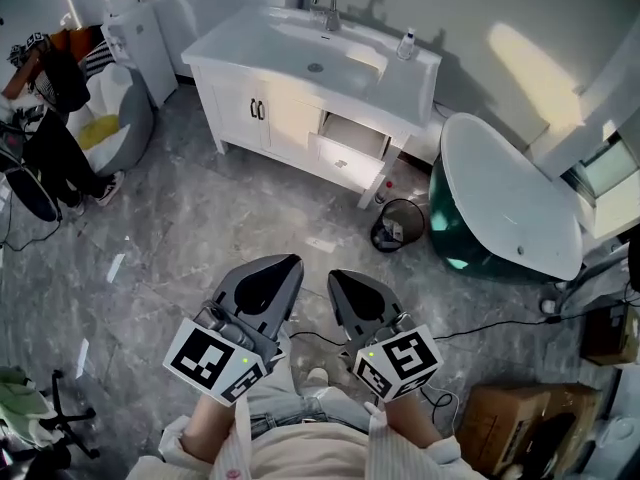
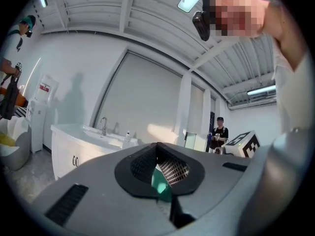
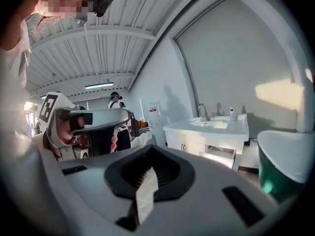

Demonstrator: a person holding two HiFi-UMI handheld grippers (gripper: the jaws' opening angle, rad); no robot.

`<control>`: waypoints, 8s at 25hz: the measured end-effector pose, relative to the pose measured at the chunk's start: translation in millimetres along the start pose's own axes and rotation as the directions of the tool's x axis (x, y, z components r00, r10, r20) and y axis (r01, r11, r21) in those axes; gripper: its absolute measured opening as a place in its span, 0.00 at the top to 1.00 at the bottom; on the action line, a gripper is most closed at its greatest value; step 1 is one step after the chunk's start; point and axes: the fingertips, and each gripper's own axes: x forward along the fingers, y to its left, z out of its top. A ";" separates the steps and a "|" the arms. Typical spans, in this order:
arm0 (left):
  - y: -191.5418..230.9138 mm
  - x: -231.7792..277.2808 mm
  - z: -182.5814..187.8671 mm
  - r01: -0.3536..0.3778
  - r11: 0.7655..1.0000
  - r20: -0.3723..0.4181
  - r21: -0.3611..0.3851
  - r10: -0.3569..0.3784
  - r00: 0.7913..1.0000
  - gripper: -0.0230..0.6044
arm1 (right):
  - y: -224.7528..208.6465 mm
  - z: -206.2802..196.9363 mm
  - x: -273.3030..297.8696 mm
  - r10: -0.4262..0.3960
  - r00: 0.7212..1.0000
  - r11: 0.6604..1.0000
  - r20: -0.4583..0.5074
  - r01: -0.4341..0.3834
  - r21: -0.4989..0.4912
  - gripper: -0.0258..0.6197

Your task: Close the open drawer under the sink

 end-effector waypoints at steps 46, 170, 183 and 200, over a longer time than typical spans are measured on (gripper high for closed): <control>243.8 230.4 47.7 0.182 0.983 -0.083 -0.008 -0.182 0.980 0.94 | -201.3 55.5 243.8 -0.245 0.966 0.960 -0.080 0.253 0.117 0.95; 351.4 429.7 -349.5 0.299 0.950 -0.544 -0.089 -0.298 0.784 0.94 | -445.3 -226.3 356.9 -0.594 0.752 0.723 -0.286 0.655 0.220 0.95; 353.1 443.9 -347.9 0.350 0.936 -0.538 -0.043 -0.317 0.781 0.94 | -457.3 -222.2 363.4 -0.618 0.740 0.716 -0.264 0.669 0.199 0.95; 365.9 478.7 -341.6 0.363 0.932 -0.515 -0.003 -0.312 0.798 0.94 | -489.6 -210.7 379.1 -0.639 0.730 0.727 -0.244 0.676 0.120 0.95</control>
